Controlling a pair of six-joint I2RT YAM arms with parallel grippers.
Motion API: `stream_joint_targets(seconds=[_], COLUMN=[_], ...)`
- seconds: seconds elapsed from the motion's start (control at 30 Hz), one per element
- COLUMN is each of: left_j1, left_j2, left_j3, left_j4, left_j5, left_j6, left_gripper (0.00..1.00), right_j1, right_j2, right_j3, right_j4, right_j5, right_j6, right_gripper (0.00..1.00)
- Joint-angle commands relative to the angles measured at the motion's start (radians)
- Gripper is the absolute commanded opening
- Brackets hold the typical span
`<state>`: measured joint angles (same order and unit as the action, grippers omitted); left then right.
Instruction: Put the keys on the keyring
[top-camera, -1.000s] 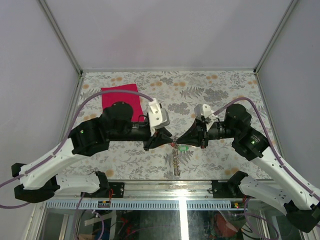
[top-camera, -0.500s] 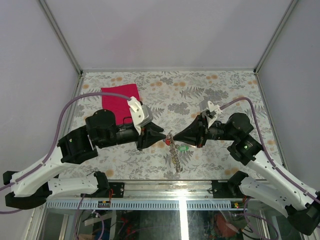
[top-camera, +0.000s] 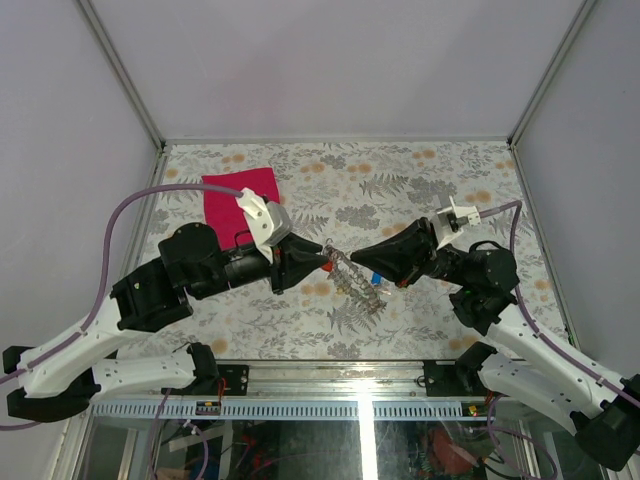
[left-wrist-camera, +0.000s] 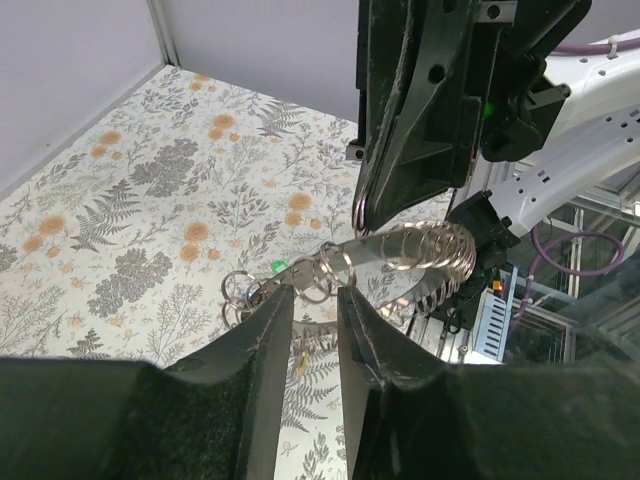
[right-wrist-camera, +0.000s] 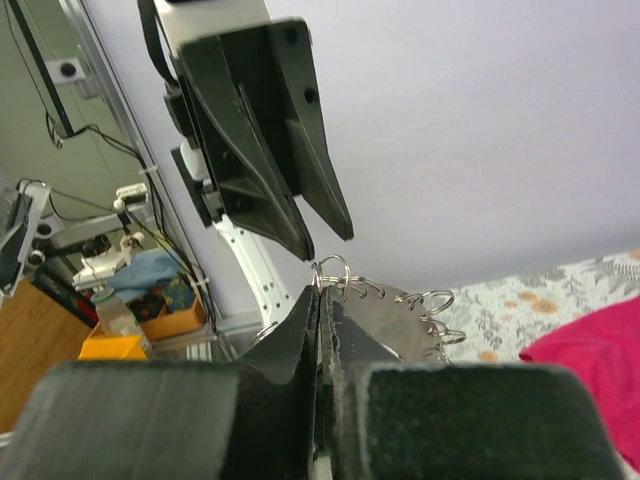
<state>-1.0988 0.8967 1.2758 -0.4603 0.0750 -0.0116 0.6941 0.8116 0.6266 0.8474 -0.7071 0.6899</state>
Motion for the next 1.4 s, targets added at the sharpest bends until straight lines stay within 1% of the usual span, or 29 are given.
stream_joint_targets(seconds=[0.0, 0.4, 0.53, 0.63, 0.73, 0.87, 1.0, 1.1, 1.27, 1.37], left_j1=[-0.004, -0.004, -0.003, -0.004, -0.003, -0.004, -0.003, -0.004, -0.003, -0.004], left_j2=[-0.023, 0.005, 0.016, 0.019, 0.018, 0.009, 0.006, 0.000, -0.014, -0.017], left_j3=[-0.021, -0.039, -0.034, -0.031, -0.031, -0.038, -0.036, -0.032, -0.028, -0.022], left_j4=[0.114, 0.205, 0.237, 0.255, 0.268, 0.296, 0.305, 0.304, 0.301, 0.291], left_j5=[-0.037, -0.028, -0.022, -0.012, 0.010, 0.052, 0.092, 0.118, 0.133, 0.127], left_j6=[-0.020, -0.019, -0.014, -0.009, -0.002, 0.010, 0.024, 0.031, 0.039, 0.041], left_gripper=[0.25, 0.26, 0.26, 0.26, 0.26, 0.26, 0.26, 0.26, 0.26, 0.25], right_j1=[0.004, 0.004, 0.004, 0.004, 0.004, 0.004, 0.004, 0.004, 0.004, 0.004], right_j2=[-0.023, -0.009, 0.001, 0.011, 0.022, 0.041, 0.072, 0.101, 0.132, 0.156], right_j3=[0.013, 0.017, 0.002, -0.013, -0.023, -0.023, 0.020, 0.034, 0.082, 0.108], right_j4=[0.227, 0.338, 0.412, 0.494, 0.573, 0.664, 0.660, 0.694, 0.642, 0.638], right_j5=[0.099, 0.224, 0.253, 0.263, 0.253, 0.189, 0.099, 0.094, 0.081, 0.068], right_j6=[0.054, 0.104, 0.122, 0.102, 0.042, -0.076, -0.123, -0.127, -0.175, -0.185], right_gripper=[0.00, 0.00, 0.00, 0.00, 0.00, 0.00, 0.01, 0.01, 0.00, 0.00])
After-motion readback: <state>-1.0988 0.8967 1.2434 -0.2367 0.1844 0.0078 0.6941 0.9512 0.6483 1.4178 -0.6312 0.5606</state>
